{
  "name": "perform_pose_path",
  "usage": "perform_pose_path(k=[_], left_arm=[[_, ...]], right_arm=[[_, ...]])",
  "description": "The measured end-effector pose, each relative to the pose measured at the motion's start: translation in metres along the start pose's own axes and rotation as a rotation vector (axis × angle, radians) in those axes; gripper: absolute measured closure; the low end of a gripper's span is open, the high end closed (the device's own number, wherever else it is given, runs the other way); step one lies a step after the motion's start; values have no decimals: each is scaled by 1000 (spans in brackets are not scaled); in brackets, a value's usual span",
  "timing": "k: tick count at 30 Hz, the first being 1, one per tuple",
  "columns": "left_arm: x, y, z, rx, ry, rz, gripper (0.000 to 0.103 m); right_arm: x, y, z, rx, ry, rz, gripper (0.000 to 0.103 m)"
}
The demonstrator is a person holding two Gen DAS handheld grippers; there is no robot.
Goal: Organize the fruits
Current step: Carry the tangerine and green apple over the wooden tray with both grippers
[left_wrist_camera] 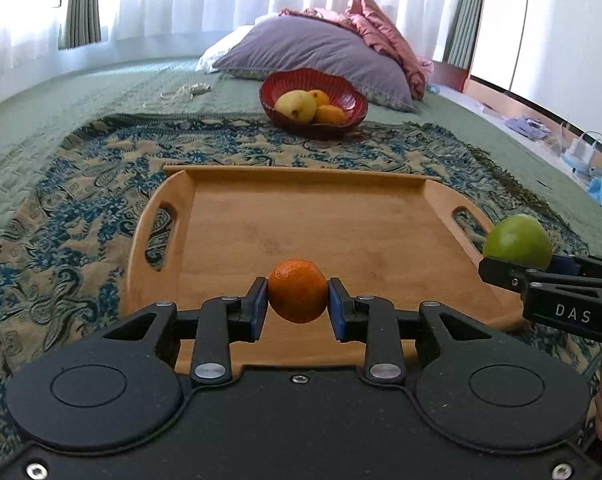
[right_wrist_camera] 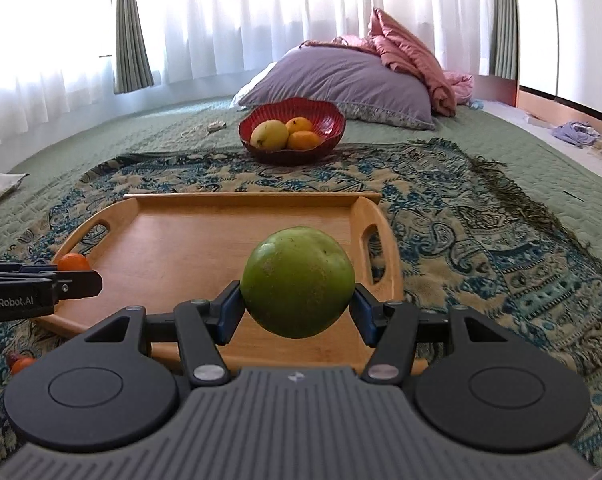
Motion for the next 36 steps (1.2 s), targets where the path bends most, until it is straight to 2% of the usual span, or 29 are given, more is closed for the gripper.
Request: perform_pose_path(k=[5, 20, 26, 36], left_arm=[[29, 7, 19, -20, 34, 3, 73], [97, 13, 51, 24, 102, 58, 73], [109, 9, 48, 60, 109, 72, 73], [117, 5, 44, 63, 109, 82, 73]], right_arm=[[27, -7, 17, 51, 51, 34, 42], [97, -10, 36, 10, 189, -16, 42], [109, -3, 35, -10, 203, -3, 42], [113, 0, 36, -23, 191, 3, 42]])
Point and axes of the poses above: each gripper's, at about its wrist camera, not at the fingertips, and x roughly the way its jaws point, y to its left, z to its top, the point moved 4 cm from there along x, roughly the way its jaws point, and after that the axes turned 1 degree about z, right-handed, at the moved point
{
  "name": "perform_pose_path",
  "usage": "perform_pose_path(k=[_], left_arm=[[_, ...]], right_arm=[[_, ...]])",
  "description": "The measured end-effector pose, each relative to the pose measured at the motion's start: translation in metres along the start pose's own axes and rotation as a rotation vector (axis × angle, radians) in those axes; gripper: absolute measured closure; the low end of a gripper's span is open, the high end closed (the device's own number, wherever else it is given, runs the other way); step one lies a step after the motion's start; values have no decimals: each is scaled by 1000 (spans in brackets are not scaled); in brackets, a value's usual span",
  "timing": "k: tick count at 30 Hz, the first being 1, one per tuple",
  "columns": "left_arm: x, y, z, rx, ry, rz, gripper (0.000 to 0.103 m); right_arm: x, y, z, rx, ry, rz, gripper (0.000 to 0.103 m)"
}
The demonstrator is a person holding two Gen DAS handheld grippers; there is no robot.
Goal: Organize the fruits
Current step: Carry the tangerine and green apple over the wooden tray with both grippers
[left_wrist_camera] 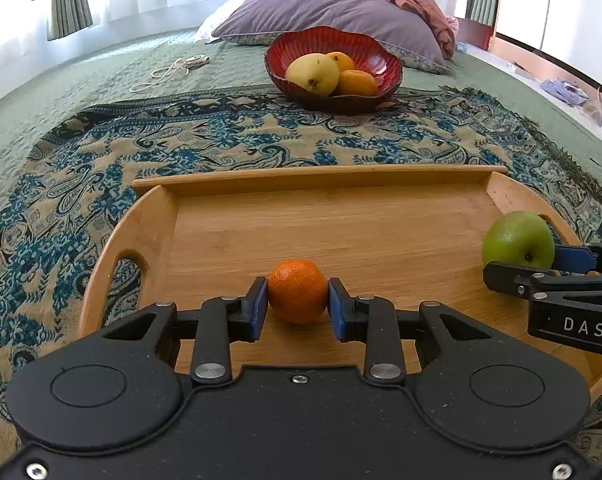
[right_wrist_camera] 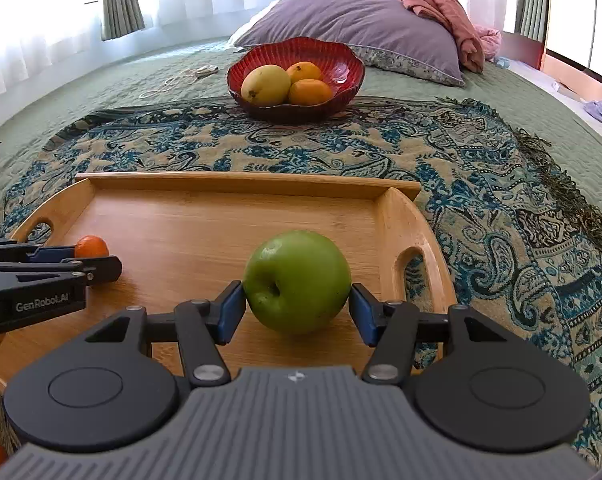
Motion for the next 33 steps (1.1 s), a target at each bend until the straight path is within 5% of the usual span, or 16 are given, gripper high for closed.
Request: perform_pose_path(k=[24, 33], left_arm=[[6, -2, 2, 8, 15, 20, 72], [6, -3, 0, 11, 16, 29, 62]], right_arm=[[-2, 1, -1, -25, 22, -2, 42], [-4, 2, -2, -29, 32, -2, 40]])
Point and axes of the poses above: each gripper's, at about its wrist camera, not at the fingertips, and x roughly the way its jaws point, y to its left, z to its top, the point moved 4 cm from there along x, roughly the way its jaws point, and after that the axes turned 1 degree about z, right-handed, at the moved point
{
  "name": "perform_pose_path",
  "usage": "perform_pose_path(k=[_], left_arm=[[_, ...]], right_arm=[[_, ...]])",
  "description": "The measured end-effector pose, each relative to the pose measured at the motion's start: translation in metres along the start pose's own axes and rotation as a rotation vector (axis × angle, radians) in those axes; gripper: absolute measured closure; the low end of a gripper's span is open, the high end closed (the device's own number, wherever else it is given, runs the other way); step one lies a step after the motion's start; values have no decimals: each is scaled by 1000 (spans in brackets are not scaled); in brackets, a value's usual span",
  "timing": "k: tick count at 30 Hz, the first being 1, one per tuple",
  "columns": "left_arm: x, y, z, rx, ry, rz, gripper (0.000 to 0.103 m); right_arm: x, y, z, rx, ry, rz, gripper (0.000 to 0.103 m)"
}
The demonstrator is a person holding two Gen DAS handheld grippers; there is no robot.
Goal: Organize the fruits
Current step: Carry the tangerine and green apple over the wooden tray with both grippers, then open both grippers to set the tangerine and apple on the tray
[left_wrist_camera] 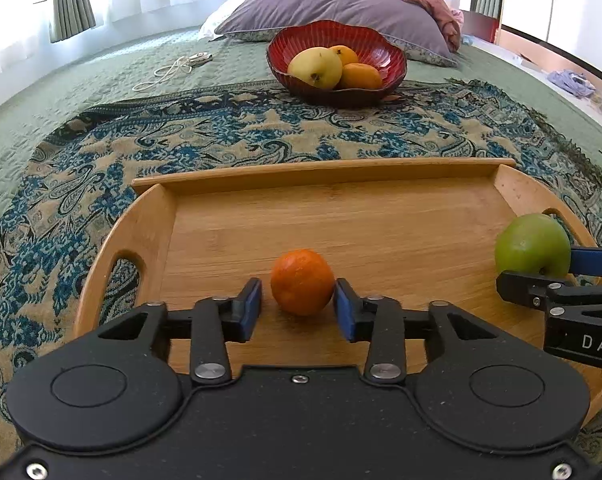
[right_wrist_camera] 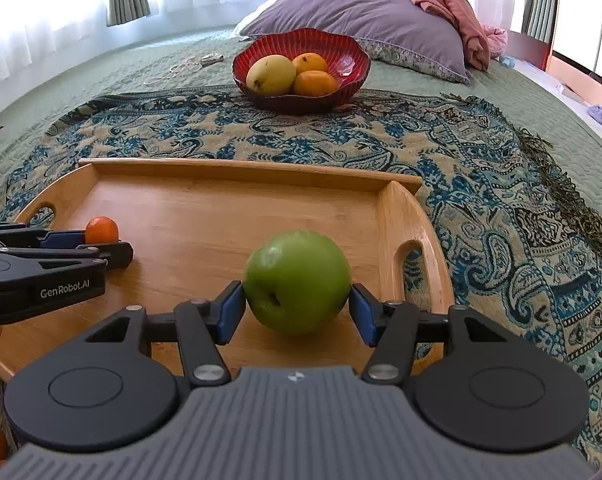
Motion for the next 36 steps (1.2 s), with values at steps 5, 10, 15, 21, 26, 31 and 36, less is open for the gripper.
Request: perform_pose_path(k=[5, 10, 15, 21, 26, 31, 36], left_arm=[[-2, 1, -2, -7, 9, 2, 53], [-9, 4, -5, -13, 10, 7, 38], [-19, 8, -6, -16, -1, 14, 28], [-39, 8, -11, 2, -16, 15, 21], [-63, 8, -15, 14, -48, -2, 18], [-86, 6, -24, 38, -67, -28, 16], [-105, 6, -40, 41, -87, -56, 15]], right_arm=[[-2, 0, -2, -1, 1, 5, 39], [-6, -2, -3, -4, -5, 11, 30], [-15, -4, -2, -11, -20, 19, 25], [-26, -2, -7, -28, -30, 24, 19], [-42, 2, -14, -41, -50, 50, 13], [-61, 9, -22, -71, -80, 71, 9], [-77, 15, -31, -90, -110, 82, 6]])
Point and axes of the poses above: each gripper's, at about its wrist camera, not at the fingertips, and x roughly the way its jaws point, y to its left, z to its top, the point moved 4 cm from there along x, roughly the way its jaws point, and after that the axes turned 1 degree about z, right-handed, at the moved point
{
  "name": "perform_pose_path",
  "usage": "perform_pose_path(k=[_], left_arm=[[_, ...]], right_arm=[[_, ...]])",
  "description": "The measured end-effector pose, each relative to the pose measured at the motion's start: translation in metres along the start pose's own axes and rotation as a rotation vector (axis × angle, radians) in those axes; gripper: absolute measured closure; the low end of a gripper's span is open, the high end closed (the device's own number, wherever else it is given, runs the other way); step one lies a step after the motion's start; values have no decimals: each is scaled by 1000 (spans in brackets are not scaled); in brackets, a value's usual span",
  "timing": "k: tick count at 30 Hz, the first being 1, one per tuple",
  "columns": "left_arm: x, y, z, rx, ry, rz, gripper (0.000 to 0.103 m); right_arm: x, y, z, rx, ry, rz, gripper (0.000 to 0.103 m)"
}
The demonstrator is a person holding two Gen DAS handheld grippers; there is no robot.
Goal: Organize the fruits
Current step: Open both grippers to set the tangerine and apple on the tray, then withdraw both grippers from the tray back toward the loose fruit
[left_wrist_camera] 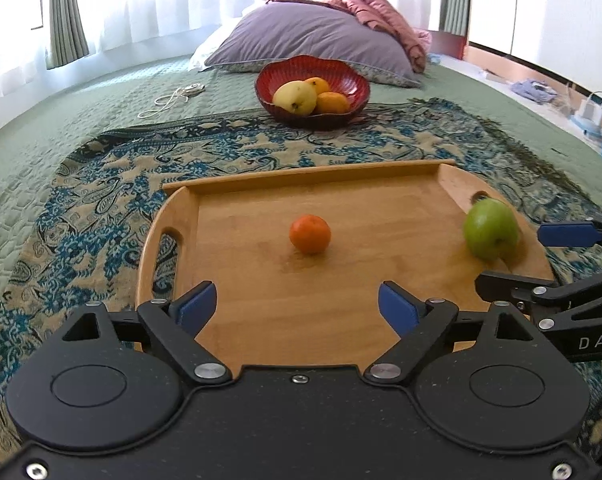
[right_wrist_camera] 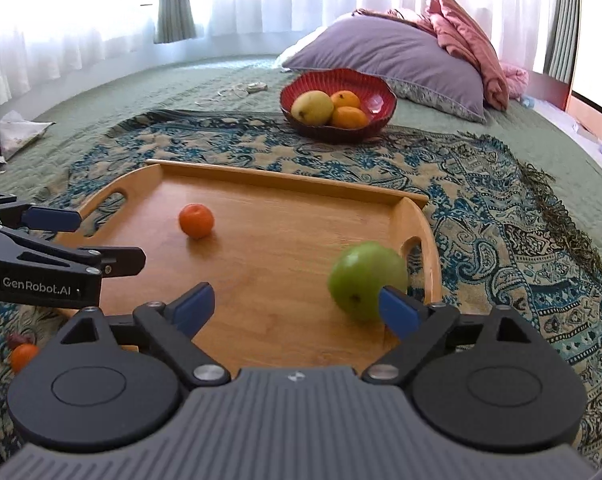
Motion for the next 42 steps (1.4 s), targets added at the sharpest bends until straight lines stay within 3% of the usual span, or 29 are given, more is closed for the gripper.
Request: perform_pose_path(k=[11, 16, 29, 34, 42], left_arm=[[-33, 5, -40, -20, -40, -23, 15], [-50, 6, -58, -8, -71, -19, 6], [-91, 9, -105, 63, -118, -8, 6], [-95, 14, -120, 48, -95, -13, 41], [-93, 21, -131, 25, -72, -26, 62]], right_arm=[[-33, 21, -28, -20, -67, 48, 1], [-43, 31, -44, -54, -96, 33, 1], [-64, 48, -86, -149, -132, 1, 0], [-67, 53, -97, -161, -140, -23, 0], [-67, 64, -111, -168, -161, -55, 0]])
Point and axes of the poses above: each gripper's, at about its wrist camera, not at the fingertips, and x roughly the way its jaws point, y to its left, z to its top, the point moved 4 cm from there along x, roughly the way its jaws point, and after that the axes turned 1 degree about z, right-handed, at the moved point
